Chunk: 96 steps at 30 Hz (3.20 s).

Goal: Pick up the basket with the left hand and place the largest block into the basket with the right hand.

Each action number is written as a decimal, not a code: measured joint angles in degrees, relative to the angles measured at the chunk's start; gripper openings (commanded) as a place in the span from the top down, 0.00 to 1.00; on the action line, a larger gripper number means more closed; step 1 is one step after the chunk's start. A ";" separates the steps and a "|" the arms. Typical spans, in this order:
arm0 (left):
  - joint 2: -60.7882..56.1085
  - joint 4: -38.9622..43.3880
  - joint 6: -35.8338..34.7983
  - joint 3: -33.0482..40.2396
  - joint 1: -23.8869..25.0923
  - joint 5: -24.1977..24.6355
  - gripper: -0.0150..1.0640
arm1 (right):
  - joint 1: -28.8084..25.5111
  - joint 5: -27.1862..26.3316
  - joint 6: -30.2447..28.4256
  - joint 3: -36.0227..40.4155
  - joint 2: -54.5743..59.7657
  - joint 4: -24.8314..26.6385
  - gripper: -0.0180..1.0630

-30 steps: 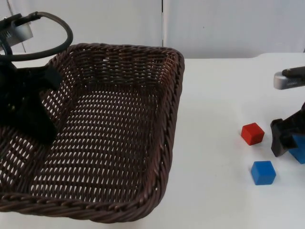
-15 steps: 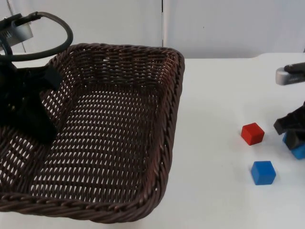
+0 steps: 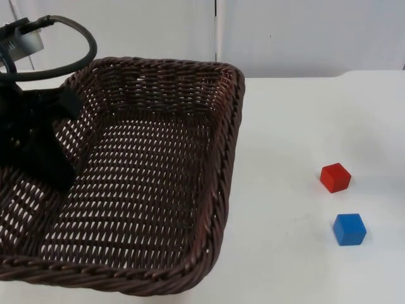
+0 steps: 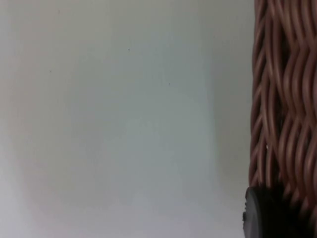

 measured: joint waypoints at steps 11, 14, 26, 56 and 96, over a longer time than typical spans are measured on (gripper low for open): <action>0.00 0.00 0.42 0.00 0.00 -0.13 0.99 | 0.00 4.22 0.00 0.00 -11.95 1.54 0.98; 0.00 0.00 0.42 0.00 0.00 -0.13 0.99 | 0.00 4.80 0.00 0.00 -12.52 1.54 0.98; 0.00 0.00 0.83 0.00 0.00 -0.13 0.99 | 0.00 5.77 0.00 0.00 -12.50 1.54 0.98; 0.00 0.00 0.83 0.00 0.00 -0.27 0.99 | 22.04 5.47 -4.98 -7.26 -9.29 6.01 0.98; 0.00 0.00 0.96 0.00 0.00 -0.40 0.99 | 36.65 15.41 -6.00 -40.51 20.10 4.19 0.98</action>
